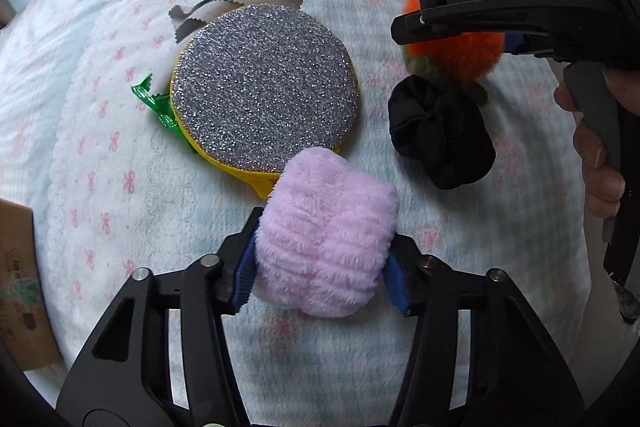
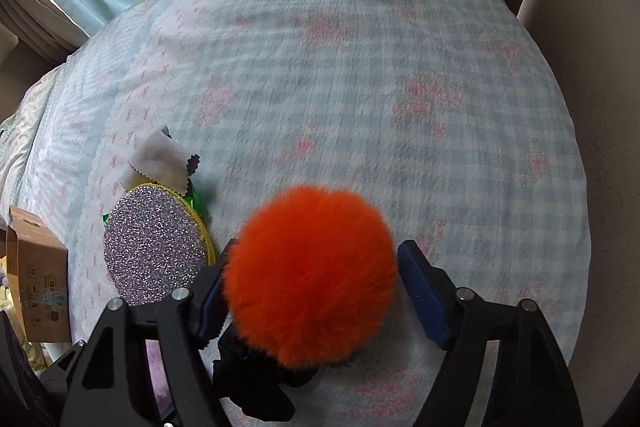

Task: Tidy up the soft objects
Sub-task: 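Grasp the pink scrunchie with the left tool while the right tool grasps the orange pompom, then carry the scrunchie and orange pompom with both tools over the box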

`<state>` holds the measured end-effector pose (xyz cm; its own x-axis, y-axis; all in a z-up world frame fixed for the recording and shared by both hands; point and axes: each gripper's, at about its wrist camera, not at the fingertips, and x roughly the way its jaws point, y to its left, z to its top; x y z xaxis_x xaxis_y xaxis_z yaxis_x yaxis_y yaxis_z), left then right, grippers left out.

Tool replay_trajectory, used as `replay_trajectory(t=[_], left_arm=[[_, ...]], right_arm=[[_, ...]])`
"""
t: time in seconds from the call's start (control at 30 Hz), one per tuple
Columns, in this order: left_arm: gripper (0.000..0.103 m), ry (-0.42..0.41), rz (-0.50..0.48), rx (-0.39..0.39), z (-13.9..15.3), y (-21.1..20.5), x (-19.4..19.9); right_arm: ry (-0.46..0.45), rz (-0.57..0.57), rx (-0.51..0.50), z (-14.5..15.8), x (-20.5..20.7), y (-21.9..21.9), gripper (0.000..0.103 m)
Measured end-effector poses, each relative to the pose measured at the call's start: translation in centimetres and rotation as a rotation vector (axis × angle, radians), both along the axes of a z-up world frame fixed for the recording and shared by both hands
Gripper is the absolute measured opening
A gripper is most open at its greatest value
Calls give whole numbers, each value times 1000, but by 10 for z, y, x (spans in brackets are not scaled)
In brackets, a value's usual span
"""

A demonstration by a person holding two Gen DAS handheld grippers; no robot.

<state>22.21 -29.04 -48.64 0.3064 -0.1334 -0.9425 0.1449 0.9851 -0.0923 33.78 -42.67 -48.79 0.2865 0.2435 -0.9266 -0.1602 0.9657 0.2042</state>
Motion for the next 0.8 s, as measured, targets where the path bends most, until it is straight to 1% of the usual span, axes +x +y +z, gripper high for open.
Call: replay_trajectory(t=[0.07, 0.1, 0.13, 0.17, 0.2, 0.5, 0.67, 0.8], left_arm=[[42, -2, -3, 0, 0, 0, 0], [40, -4, -3, -3, 1, 1, 0], [39, -6, -2, -6, 1, 2, 0], [39, -8, -2, -9, 2, 3, 0], [38, -10, 0, -13, 3, 4, 1], [37, -46, 2, -26, 18, 10, 0], [37, -67, 2, -40, 33, 14, -6], [36, -99, 4, -52, 56, 20, -10]], right_arm=[[11, 2, 6, -2, 0, 1, 54], [16, 3, 6, -3, 0, 2, 51], [21, 6, 8, -4, 0, 3, 44], [25, 6, 12, -4, 0, 3, 39], [29, 7, 16, -5, 0, 4, 37], [18, -8, 10, 2, -3, 3, 34], [-12, -20, 6, 17, -4, 1, 34], [-36, -28, -1, 38, -8, 0, 34]])
